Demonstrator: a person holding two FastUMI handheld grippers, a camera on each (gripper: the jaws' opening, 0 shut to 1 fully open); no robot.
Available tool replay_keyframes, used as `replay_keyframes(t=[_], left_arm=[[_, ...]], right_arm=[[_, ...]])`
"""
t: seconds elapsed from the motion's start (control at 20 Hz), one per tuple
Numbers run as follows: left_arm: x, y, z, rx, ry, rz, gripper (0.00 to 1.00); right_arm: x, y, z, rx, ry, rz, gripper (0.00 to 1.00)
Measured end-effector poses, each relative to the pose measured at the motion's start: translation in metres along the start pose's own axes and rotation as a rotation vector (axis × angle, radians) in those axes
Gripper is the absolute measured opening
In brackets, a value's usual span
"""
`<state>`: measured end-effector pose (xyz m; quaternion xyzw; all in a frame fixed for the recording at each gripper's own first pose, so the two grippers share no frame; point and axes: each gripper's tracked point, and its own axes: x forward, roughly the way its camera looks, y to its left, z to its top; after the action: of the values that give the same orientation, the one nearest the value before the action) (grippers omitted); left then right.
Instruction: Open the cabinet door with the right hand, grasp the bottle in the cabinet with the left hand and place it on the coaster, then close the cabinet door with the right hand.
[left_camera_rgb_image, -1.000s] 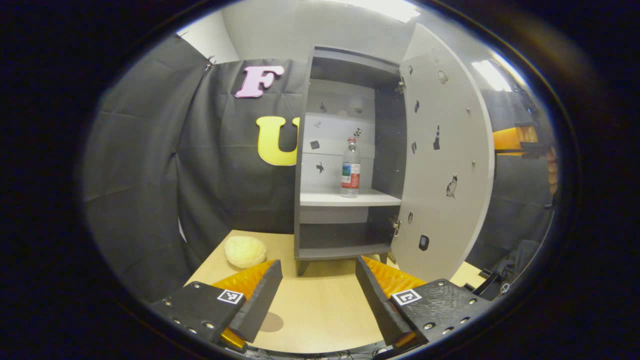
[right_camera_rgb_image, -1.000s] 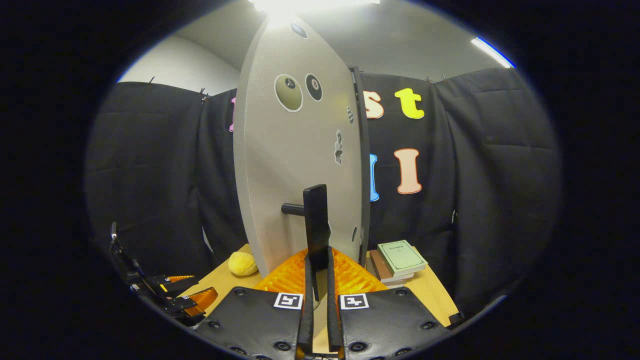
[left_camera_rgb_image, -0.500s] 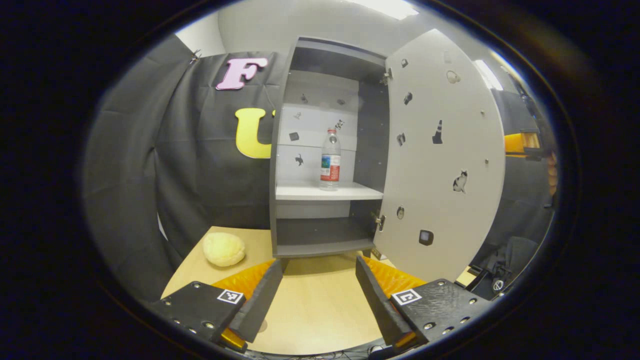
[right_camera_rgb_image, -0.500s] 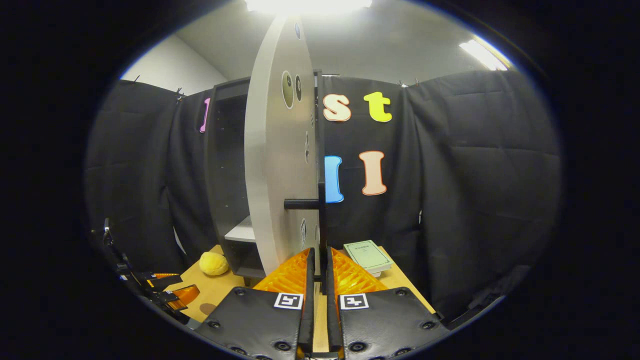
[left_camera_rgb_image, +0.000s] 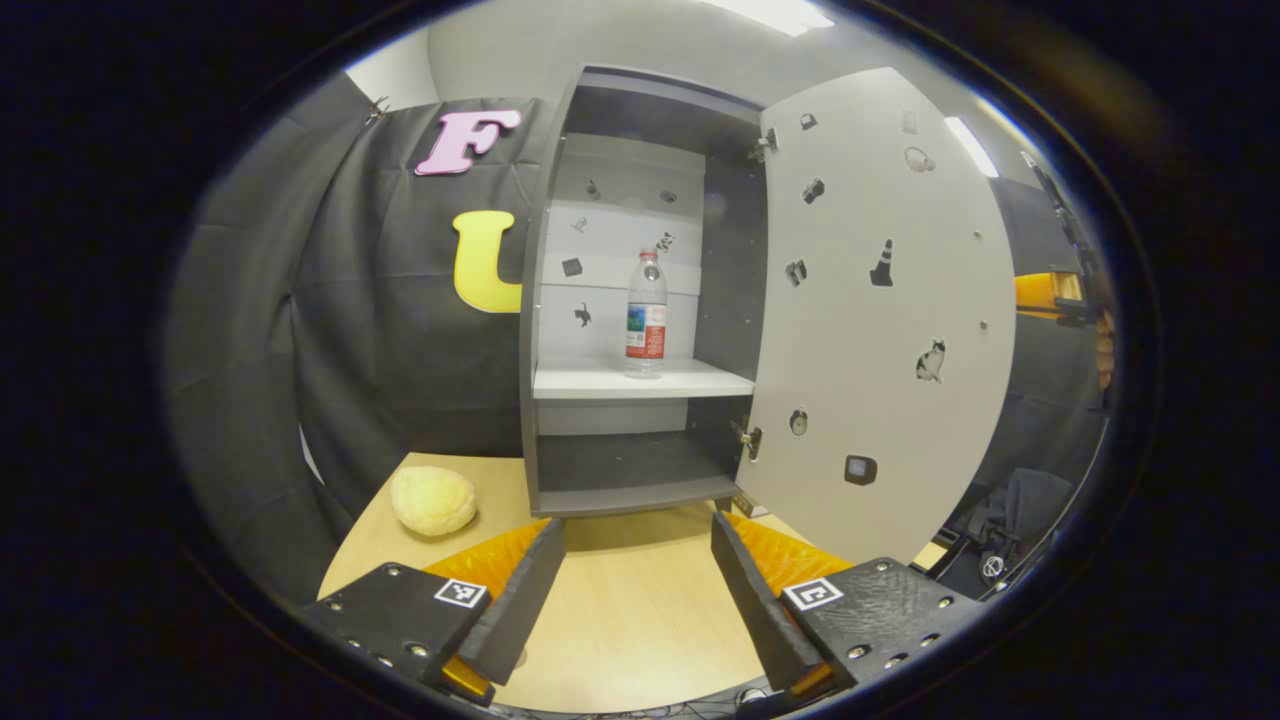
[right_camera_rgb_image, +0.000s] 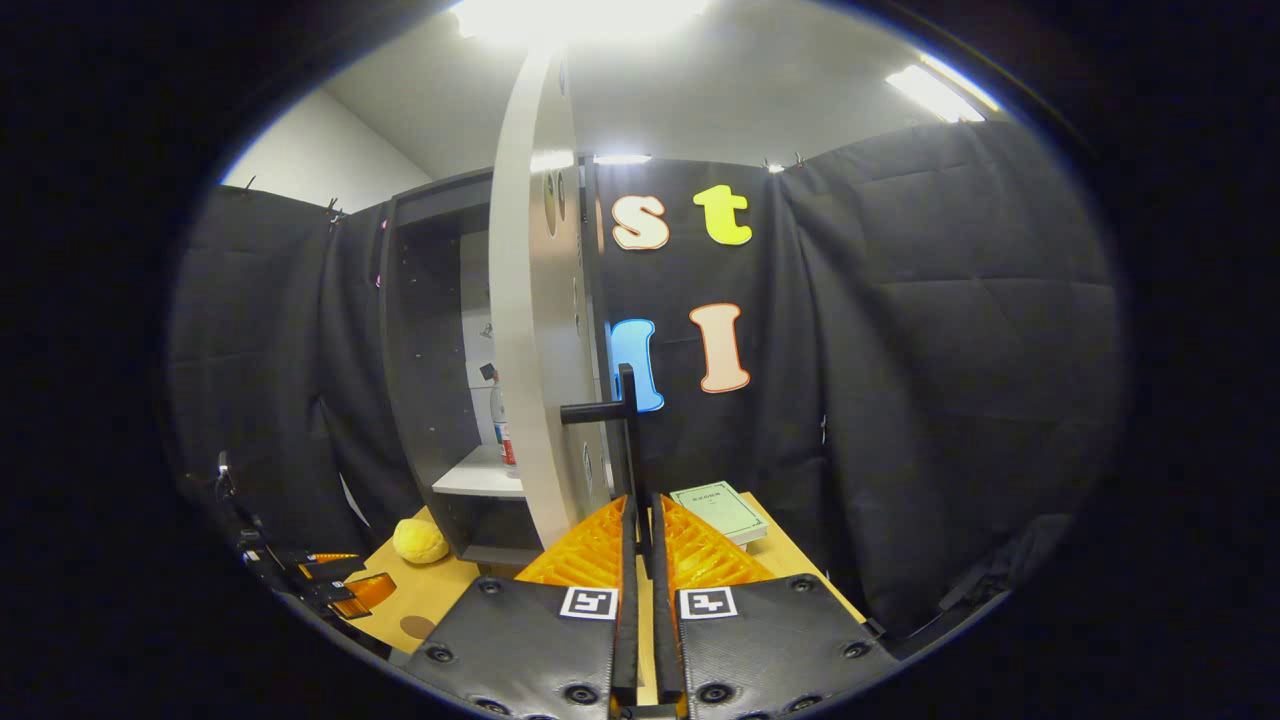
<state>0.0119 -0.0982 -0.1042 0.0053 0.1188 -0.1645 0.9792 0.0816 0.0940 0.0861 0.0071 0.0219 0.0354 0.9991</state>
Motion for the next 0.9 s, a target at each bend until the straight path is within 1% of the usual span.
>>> replay_keyframes(t=[0.15, 0.2, 0.3, 0.35, 0.4, 0.45, 0.5, 0.55, 0.6, 0.65, 0.7, 0.75, 0.8, 0.85, 0.9], left_arm=[[0.009, 0.0, 0.018, 0.015, -0.017, -0.005, 0.92], [0.014, 0.0, 0.026, 0.018, -0.028, -0.01, 0.89], [0.027, -0.001, 0.047, 0.022, -0.057, -0.017, 0.89], [0.034, 0.0, 0.058, 0.024, -0.074, -0.018, 0.92], [0.042, 0.0, 0.07, 0.028, -0.092, -0.017, 0.89], [0.051, 0.001, 0.083, 0.032, -0.108, -0.015, 0.92], [0.062, 0.001, 0.095, 0.035, -0.124, -0.012, 0.89], [0.073, 0.003, 0.106, 0.037, -0.136, -0.005, 0.89], [0.085, 0.003, 0.119, 0.035, -0.144, 0.0, 0.89], [0.096, 0.004, 0.128, 0.027, -0.149, 0.001, 0.92], [0.108, 0.004, 0.139, 0.014, -0.153, 0.001, 0.92], [0.121, 0.005, 0.149, -0.001, -0.156, 0.001, 0.89], [0.135, 0.005, 0.158, -0.013, -0.154, -0.001, 0.89], [0.148, 0.006, 0.165, -0.022, -0.149, 0.0, 0.89], [0.162, 0.007, 0.171, -0.023, -0.146, 0.0, 0.89]], right_arm=[[-0.022, -0.02, 0.005, -0.026, 0.004, -0.054, 0.09], [-0.029, -0.029, 0.008, -0.034, 0.003, -0.081, 0.08], [-0.038, -0.056, 0.012, -0.055, 0.003, -0.164, 0.09], [-0.037, -0.068, 0.012, -0.051, 0.008, -0.195, 0.09], [-0.034, -0.078, 0.013, -0.037, 0.009, -0.216, 0.08], [-0.031, -0.085, 0.015, -0.014, 0.012, -0.228, 0.06], [-0.024, -0.093, 0.018, 0.01, 0.007, -0.24, 0.16], [-0.016, -0.103, 0.019, 0.032, 0.0, -0.254, 0.22], [-0.006, -0.11, 0.022, 0.051, -0.006, -0.261, 0.3], [0.006, -0.114, 0.023, 0.063, -0.006, -0.263, 0.32], [0.018, -0.116, 0.023, 0.069, -0.009, -0.254, 0.43], [0.029, -0.119, 0.023, 0.067, -0.003, -0.249, 0.53], [0.039, -0.124, 0.018, 0.061, 0.014, -0.252, 0.78], [0.049, -0.13, 0.016, 0.054, 0.022, -0.257, 0.9], [0.057, -0.137, 0.017, 0.048, 0.019, -0.271, 0.92]])
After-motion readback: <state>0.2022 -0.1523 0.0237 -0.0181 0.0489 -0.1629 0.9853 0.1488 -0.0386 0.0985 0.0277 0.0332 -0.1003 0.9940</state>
